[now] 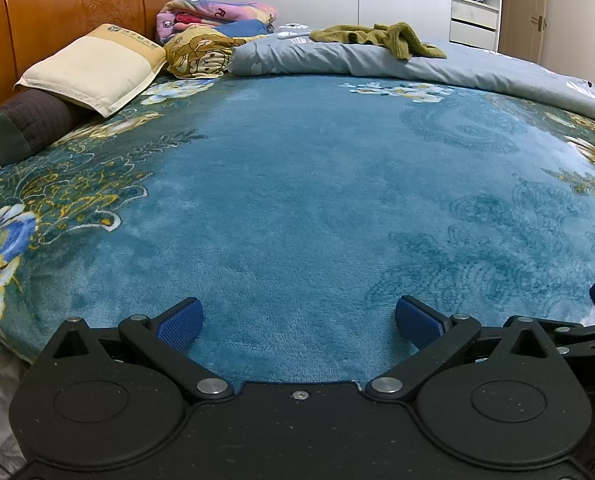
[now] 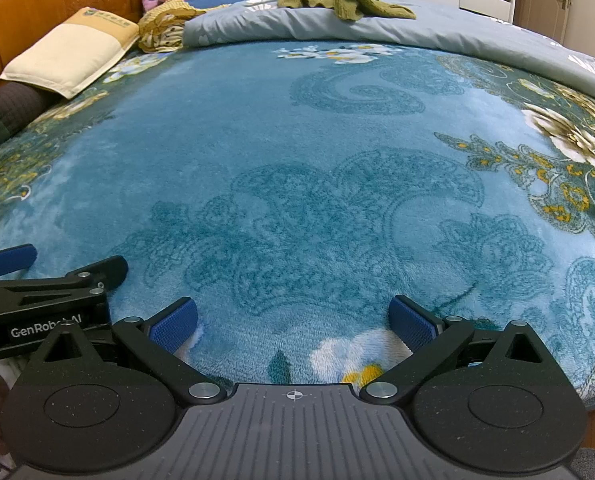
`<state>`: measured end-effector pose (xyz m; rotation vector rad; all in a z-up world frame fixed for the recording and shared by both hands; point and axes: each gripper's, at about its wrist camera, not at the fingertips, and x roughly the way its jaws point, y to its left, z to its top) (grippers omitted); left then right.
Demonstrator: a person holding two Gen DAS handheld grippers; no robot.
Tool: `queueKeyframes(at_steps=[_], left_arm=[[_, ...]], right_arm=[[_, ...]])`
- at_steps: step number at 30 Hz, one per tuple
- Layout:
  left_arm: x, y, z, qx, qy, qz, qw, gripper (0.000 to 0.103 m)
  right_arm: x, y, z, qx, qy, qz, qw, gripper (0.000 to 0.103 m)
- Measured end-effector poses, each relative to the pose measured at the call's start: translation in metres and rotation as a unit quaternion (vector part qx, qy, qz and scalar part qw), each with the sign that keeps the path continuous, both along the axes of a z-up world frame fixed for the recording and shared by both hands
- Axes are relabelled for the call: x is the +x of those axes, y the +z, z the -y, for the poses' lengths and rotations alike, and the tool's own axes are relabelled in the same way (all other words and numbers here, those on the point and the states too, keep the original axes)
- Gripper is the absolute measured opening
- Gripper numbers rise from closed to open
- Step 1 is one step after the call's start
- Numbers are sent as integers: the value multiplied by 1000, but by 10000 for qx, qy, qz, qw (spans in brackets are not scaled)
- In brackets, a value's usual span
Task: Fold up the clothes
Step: 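Move both tools toward the olive-green knit sweater on the duvet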
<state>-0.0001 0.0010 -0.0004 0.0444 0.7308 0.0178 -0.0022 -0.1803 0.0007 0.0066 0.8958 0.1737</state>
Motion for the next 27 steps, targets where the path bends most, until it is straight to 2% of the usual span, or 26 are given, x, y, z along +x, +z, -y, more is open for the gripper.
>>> queueKeyframes(at_steps=[8, 12, 16, 18, 21, 23, 27], left_arm=[[-1, -4, -10, 35, 6, 0, 10000, 102], [-2, 3, -5, 48, -31, -33, 10000, 102], [-6, 21, -4, -77, -205, 542, 9983, 102], [-1, 32, -6, -315, -279, 858, 9954, 102], [10, 38, -10, -752, -294, 1167, 9899, 102], [26, 41, -6, -831, -311, 1066, 9903, 101], [72, 58, 7, -907, -422, 1257, 9870, 101]], right_arm=[[1, 0, -2, -14, -1, -13, 10000, 103], [-2, 6, 4, 82, -4, 12, 10000, 103], [-4, 29, 18, 580, -83, 682, 9959, 103], [-1, 41, 30, 708, -178, 1042, 9919, 103], [16, 47, 55, 1208, -310, 1079, 9863, 103], [27, 48, 75, 1523, -453, 990, 9823, 103], [48, 56, 112, 1347, -893, 1238, 9790, 103]])
